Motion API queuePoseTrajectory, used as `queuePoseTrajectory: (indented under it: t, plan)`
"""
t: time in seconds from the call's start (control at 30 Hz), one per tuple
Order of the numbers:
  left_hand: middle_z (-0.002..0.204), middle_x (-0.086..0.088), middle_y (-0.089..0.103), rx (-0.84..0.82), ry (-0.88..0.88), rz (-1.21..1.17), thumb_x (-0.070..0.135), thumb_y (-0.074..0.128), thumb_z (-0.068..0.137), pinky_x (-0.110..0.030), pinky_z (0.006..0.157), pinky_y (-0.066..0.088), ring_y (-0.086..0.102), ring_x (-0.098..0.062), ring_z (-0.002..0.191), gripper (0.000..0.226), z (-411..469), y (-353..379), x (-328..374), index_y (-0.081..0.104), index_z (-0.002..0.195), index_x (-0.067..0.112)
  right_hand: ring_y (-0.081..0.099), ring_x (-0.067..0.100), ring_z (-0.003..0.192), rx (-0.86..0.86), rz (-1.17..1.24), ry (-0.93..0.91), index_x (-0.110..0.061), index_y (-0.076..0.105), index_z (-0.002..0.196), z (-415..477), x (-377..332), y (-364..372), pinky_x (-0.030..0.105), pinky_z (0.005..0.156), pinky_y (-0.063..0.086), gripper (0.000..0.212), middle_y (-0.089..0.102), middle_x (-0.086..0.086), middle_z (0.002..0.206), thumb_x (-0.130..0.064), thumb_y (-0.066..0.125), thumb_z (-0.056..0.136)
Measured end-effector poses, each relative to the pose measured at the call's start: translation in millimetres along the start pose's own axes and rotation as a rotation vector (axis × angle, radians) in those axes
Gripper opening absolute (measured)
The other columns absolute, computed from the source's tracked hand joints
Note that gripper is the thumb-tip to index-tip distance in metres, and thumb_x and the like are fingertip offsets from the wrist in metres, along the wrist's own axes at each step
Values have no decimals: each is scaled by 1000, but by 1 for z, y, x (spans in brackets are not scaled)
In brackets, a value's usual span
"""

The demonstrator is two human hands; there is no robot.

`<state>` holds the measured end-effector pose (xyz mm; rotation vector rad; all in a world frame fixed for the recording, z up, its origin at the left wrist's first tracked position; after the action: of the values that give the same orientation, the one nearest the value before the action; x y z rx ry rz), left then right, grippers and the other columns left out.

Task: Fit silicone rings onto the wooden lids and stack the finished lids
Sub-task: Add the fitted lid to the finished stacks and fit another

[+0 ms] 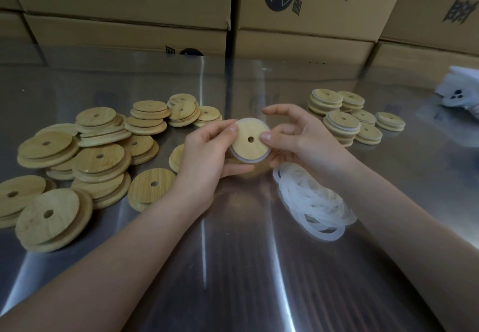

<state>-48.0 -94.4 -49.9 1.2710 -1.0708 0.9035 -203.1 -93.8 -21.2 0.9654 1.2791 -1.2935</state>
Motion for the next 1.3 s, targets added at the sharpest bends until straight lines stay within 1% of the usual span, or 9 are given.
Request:
queuePoseTrajectory:
  t: [0.13, 0.27, 0.5, 0.67, 0.83, 0.97, 1.03, 1.13, 1.3]
  plan:
    - [115, -12, 69, -2, -9, 21, 17, 54, 99, -32, 62, 60, 71, -25, 99, 25, 0, 1, -1, 65, 121, 13, 60, 22, 61, 4, 54, -21, -22, 57, 123, -1, -3, -3, 32, 58, 54, 41, 65, 9, 72, -8, 71, 87]
    - [98, -14, 72, -23, -6, 43, 11, 53, 100, -34, 62, 62, 74, -23, 76, 24, -2, 4, 0, 62, 121, 12, 57, 16, 55, 82, 79, -29, -25, 68, 114, 1, -8, -20, 26, 53, 51, 32, 62, 4, 65, -6, 67, 89]
    - [76, -6, 72, -45, 2, 108, 5, 52, 98, -34, 63, 62, 73, -21, 69, 18, -2, 5, 0, 68, 96, 12, 54, 11, 48, 552, 25, -7, -20, 74, 100, -5, -11, -92, 21, 48, 47, 23, 65, 6, 71, -6, 57, 93]
    - [75, -4, 71, -58, 29, 180, 3, 51, 98, -33, 61, 61, 70, -17, 64, 20, -4, 8, 1, 69, 93, 9, 44, 11, 38, 831, -71, 51, -17, 74, 99, -19, -7, -135, 18, 39, 37, 27, 58, 6, 67, -6, 52, 89]
    - [69, 0, 71, -96, 140, 362, 4, 53, 97, -24, 45, 49, 63, -14, 54, 22, -7, 11, 9, 70, 90, 14, 47, 15, 48, 914, -196, 96, -22, 74, 98, -27, -2, -149, 20, 43, 40, 32, 61, -4, 70, -9, 48, 86]
    - [68, 0, 71, -128, 237, 486, 3, 53, 95, -14, 44, 41, 59, -12, 51, 23, -9, 14, 16, 71, 88, 16, 48, 10, 47, 933, -237, 97, -25, 74, 96, -27, 1, -151, 14, 36, 39, 32, 61, -6, 69, -10, 48, 86]
    - [66, 0, 70, -127, 248, 499, 2, 54, 95, -12, 43, 40, 57, -11, 49, 23, -9, 15, 16, 71, 88, 15, 49, 7, 46, 943, -265, 95, -24, 75, 96, -27, 1, -151, 20, 46, 47, 32, 61, -6, 67, -11, 47, 85]
    - [65, 0, 70, -120, 255, 512, 1, 53, 95, -12, 44, 39, 57, -11, 49, 22, -7, 13, 16, 71, 89, 14, 53, 14, 58, 944, -326, 88, -25, 73, 96, -27, 1, -149, 40, 73, 56, 33, 60, -7, 72, -13, 44, 86]
    - [64, 3, 69, -125, 261, 535, 3, 54, 95, -12, 45, 41, 58, -8, 50, 23, -8, 14, 15, 71, 89, 16, 53, 15, 56, 951, -378, 96, -26, 70, 97, -26, 1, -153, 47, 75, 56, 35, 59, -7, 72, -11, 40, 88]
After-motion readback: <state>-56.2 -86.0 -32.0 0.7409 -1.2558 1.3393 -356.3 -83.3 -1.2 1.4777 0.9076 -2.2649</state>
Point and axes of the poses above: each hand's wrist, its own z-axis towards the middle knuckle, its own y-axis out of the palm, x = y × z, the point moved 9 cm from there along z, towards the middle knuckle
